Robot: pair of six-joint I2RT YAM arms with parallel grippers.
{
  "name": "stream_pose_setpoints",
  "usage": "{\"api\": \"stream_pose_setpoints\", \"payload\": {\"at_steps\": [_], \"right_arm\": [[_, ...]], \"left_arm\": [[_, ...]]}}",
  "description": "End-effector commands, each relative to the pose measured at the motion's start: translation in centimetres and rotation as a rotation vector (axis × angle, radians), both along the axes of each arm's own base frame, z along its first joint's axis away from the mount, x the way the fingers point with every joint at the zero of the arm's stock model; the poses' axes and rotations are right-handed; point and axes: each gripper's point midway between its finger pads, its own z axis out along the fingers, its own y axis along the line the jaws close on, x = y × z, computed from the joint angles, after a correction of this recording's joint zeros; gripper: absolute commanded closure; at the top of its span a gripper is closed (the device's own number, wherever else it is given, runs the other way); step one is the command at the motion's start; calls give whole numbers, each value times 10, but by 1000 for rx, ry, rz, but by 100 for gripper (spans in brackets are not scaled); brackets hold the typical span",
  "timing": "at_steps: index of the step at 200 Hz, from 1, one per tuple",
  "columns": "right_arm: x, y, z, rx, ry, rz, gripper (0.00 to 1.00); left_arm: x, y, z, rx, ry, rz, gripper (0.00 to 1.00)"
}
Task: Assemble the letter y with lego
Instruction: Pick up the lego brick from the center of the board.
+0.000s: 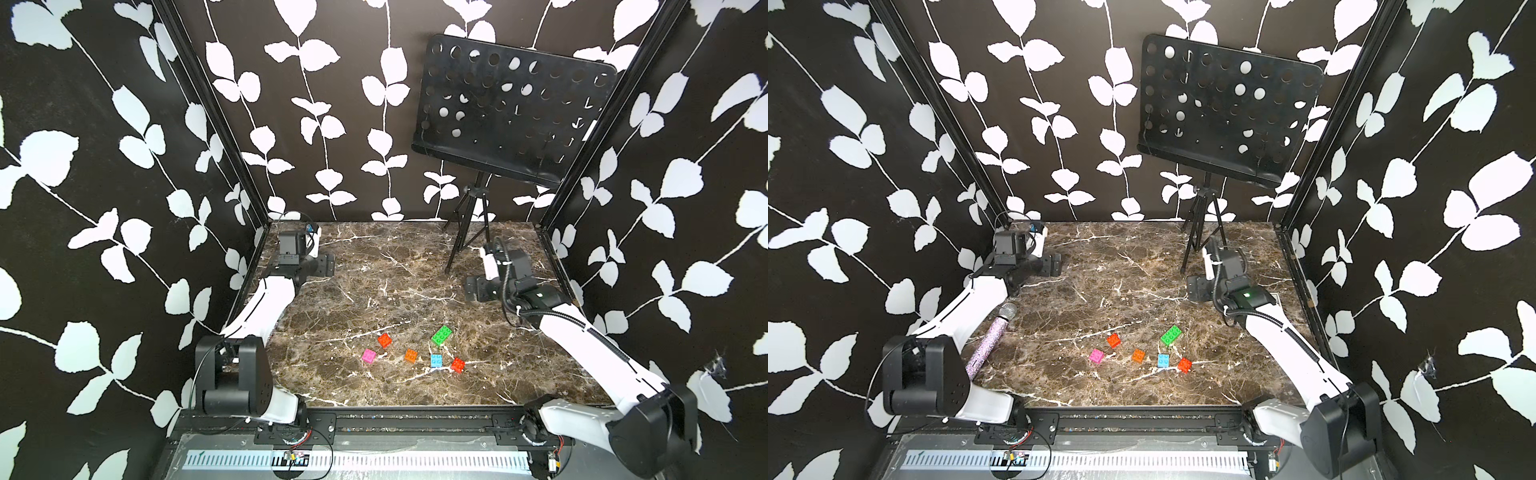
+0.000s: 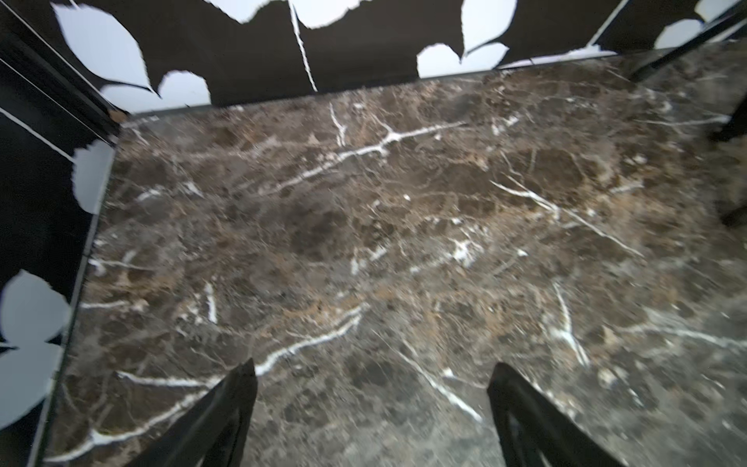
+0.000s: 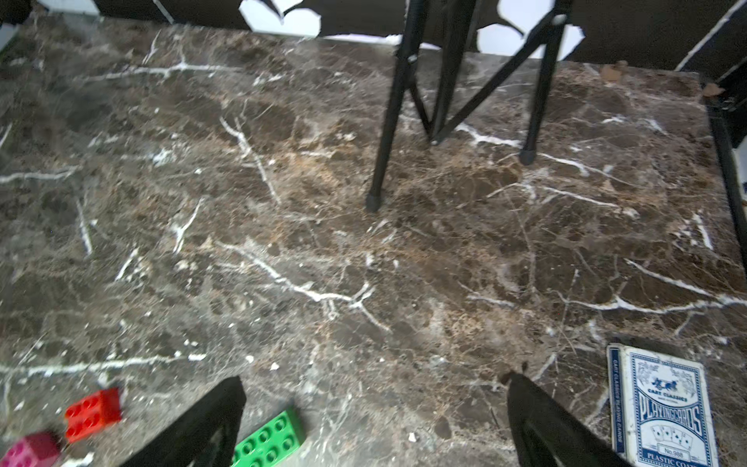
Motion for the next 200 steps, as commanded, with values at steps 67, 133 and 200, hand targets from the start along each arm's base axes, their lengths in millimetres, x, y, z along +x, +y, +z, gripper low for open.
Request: {"api": "stream_pose_setpoints", "payload": {"at_steps": [67,133,200], "right_arm": [[-74,111,-64,-190,372,260,4],[-121,156,-106,-256,569,478,32],[-135,168,-126,-402,545,737,44]], "left_arm": [[-61,-7,-57,1,151,-80,8],[-62,0,-55,37,125,-78,6],[-62,-1,-56,39,117,-92,5]]}}
